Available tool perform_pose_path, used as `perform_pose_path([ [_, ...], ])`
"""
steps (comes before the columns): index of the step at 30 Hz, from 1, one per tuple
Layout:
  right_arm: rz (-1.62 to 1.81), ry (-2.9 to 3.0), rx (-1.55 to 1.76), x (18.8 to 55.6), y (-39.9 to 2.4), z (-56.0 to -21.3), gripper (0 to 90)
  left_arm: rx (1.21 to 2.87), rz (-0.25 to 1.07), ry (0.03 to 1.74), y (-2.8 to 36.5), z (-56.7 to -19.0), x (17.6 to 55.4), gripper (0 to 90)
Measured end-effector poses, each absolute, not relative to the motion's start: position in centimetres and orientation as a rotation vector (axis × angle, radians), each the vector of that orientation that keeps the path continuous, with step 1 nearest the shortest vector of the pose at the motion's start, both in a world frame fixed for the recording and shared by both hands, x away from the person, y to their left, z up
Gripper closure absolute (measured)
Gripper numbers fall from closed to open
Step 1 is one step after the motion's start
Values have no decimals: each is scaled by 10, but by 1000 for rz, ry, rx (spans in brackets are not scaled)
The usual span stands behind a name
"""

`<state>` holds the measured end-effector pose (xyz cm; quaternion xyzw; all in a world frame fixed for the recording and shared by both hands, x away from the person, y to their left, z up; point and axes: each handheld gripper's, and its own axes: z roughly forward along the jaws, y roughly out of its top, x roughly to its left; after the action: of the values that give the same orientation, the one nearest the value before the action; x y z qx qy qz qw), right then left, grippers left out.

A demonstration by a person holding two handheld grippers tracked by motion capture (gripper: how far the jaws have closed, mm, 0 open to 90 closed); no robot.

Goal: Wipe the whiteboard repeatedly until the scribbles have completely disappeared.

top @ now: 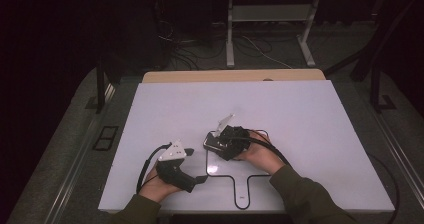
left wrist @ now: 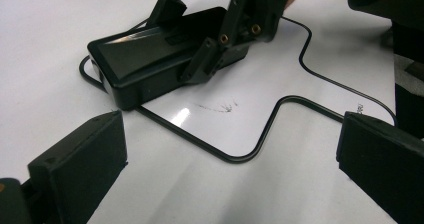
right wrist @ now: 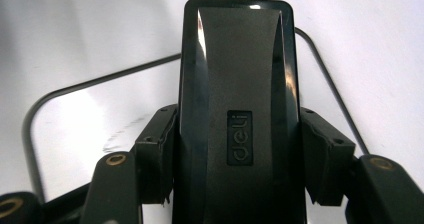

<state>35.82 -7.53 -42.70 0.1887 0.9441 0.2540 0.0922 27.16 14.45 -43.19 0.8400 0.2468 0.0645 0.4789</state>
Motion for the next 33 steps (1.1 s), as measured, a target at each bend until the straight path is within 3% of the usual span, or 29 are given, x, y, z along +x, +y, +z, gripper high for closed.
perform_pose_path([
  [13, 841, 2931, 433, 330, -69, -428, 386, 2057, 156, 602, 143, -432, 272, 0],
  [24, 798, 2845, 544, 356, -69, -428, 386, 2056, 156, 603, 143, -432, 271, 0],
  [33, 852, 2928, 459, 329, -66, -429, 387, 2058, 156, 601, 141, -432, 271, 0],
])
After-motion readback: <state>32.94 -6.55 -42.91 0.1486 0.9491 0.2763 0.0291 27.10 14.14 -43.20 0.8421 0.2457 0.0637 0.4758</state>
